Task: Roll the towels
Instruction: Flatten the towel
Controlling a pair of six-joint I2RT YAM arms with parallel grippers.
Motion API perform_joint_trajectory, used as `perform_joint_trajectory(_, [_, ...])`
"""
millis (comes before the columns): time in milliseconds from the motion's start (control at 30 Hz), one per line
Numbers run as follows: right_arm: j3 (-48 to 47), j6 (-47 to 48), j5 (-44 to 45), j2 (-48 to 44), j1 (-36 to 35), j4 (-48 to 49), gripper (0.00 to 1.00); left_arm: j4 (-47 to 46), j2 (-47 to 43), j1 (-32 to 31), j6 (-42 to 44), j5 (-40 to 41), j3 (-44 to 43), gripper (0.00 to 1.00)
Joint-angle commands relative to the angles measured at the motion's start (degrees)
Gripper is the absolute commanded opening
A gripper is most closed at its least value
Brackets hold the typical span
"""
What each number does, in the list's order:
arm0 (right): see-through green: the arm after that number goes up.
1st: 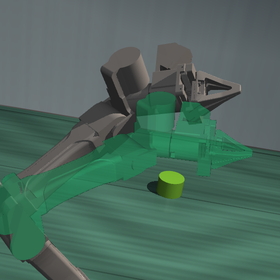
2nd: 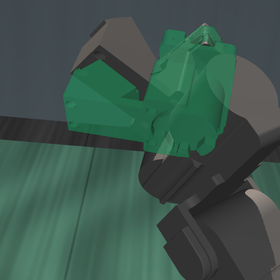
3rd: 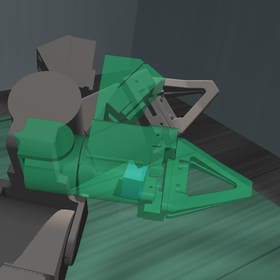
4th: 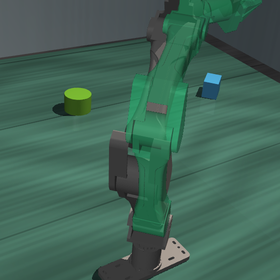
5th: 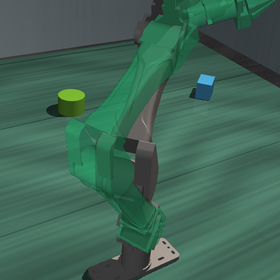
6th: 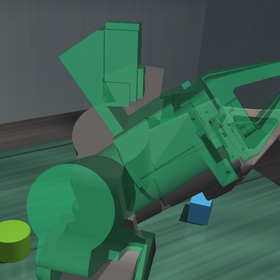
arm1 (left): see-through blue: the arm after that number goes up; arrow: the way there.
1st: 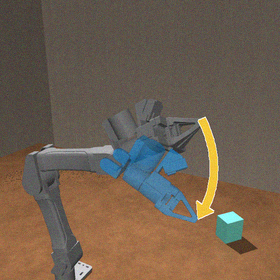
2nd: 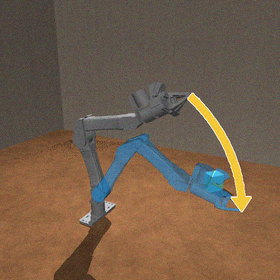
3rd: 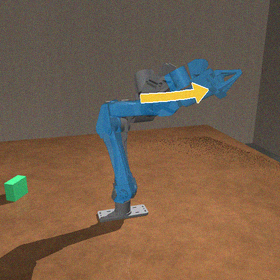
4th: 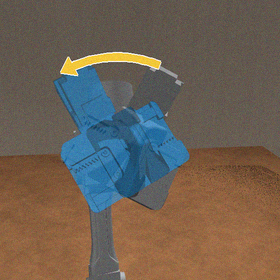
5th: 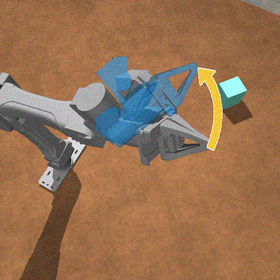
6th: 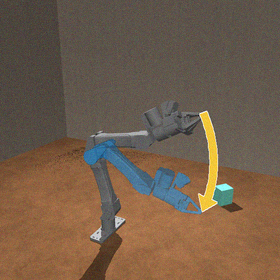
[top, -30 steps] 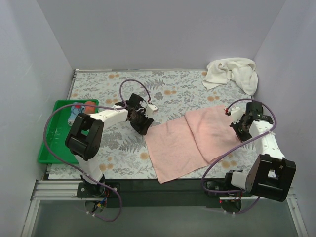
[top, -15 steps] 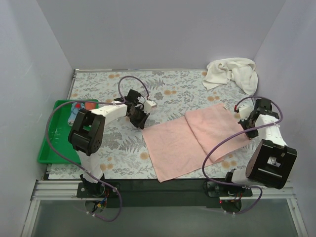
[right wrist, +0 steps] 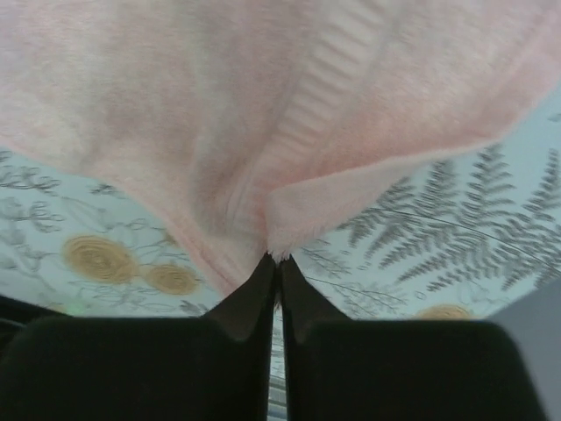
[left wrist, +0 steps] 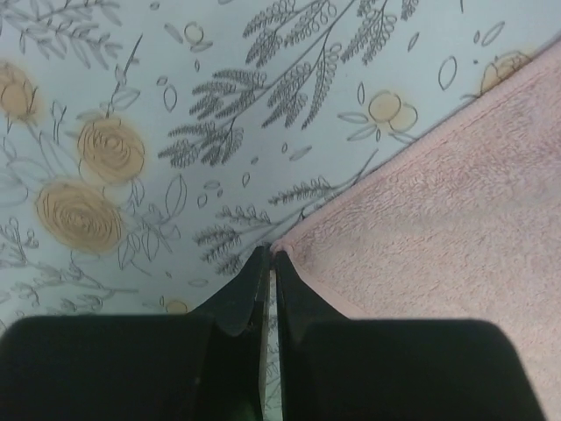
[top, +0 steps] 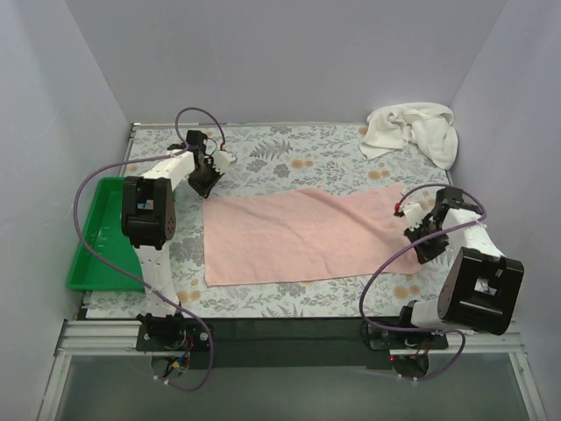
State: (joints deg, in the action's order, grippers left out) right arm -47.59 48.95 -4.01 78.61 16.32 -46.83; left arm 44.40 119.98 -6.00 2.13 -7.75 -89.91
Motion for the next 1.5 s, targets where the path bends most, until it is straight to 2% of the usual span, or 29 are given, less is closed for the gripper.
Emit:
perform_joint_trajectory(0, [1.98,2.81,-6.44,-2.93,-4.18,-7.03,0.20,2.17,3.76,-0.59,3.84,1.09,-6.65,0.00])
perform_joint_trajectory(33, [1.20,3.43,-6.71,-3.20,-4.01,-7.57,0.55,3.66,4.55,-0.68,4.11,0.55,-7.81,0.00])
perform_joint_trajectory(67, [-0.12,3.87,-6.97,-3.29,-3.66,-8.36,0.68,4.80,5.60,-0.68,3.94,-0.42,-9.48,0.06])
perform_joint_trajectory(100, [-4.39,4.13,-8.72,-2.85,-3.05,-10.02,0.75,6.82,5.96,-0.68,3.76,-1.64,-11.84,0.21])
perform_joint_trajectory(133, [-6.96,4.05,-10.04,-2.50,-0.96,-10.47,0.78,7.19,5.88,-0.68,3.67,-1.83,-12.56,0.30])
perform_joint_trajectory(200, [-16.06,2.74,-13.72,0.30,0.38,-11.70,0.72,6.49,4.39,-0.42,3.06,-2.44,-12.92,0.45])
perform_joint_trajectory(233, [-18.74,1.60,-14.61,1.45,0.73,-11.88,0.63,6.05,3.51,-0.24,2.79,-4.01,-12.84,0.54])
perform_joint_trajectory(267, [-21.72,-0.59,-15.58,2.68,0.73,-11.80,0.58,5.79,1.59,-0.15,2.62,-5.07,-12.92,0.63])
perform_joint_trajectory(333, [-28.13,-3.23,-19.01,6.45,0.21,-11.27,0.48,6.22,-0.09,-0.15,2.35,-8.14,-13.19,0.64])
perform_joint_trajectory(433, [-34.73,-9.56,-18.31,13.48,-2.33,-8.99,0.34,8.77,-3.95,-0.15,2.61,-15.16,-11.88,0.65])
perform_joint_trajectory(533, [-37.83,-14.84,-17.00,19.29,-5.58,-6.09,0.27,10.09,-6.25,-0.50,2.79,-19.66,-8.54,0.60])
perform_joint_trajectory(567, [-38.01,-15.80,-16.13,21.65,-6.64,-4.08,0.27,10.35,-7.21,-0.85,2.70,-21.07,-6.18,0.52])
perform_joint_trajectory(667, [-36.96,-18.79,-14.36,24.22,-9.19,0.31,0.26,11.32,-9.32,-1.21,3.14,-23.80,0.31,0.45])
perform_joint_trajectory(967, [-38.18,-23.72,-6.63,34.59,-9.55,9.20,0.24,7.37,-15.22,-3.40,4.02,-24.34,17.74,0.44])
perform_joint_trajectory(1100, [-42.39,-24.60,-0.32,40.81,-8.41,10.97,0.24,3.07,-14.96,-3.49,1.48,-18.63,21.44,0.43])
perform_joint_trajectory(1200, [-48.28,-25.48,2.07,45.74,-7.79,10.97,0.24,1.57,-12.24,-2.88,0.07,-13.97,19.87,0.43])
perform_joint_trajectory(1367, [-59.62,-28.55,3.13,53.12,-7.70,10.36,0.25,2.09,-2.93,-0.68,-0.72,-9.48,7.67,0.43])
perform_joint_trajectory(1467, [-64.45,-28.82,1.21,54.98,-7.70,8.26,0.34,4.19,1.56,-0.33,-0.55,-10.70,-0.31,0.47])
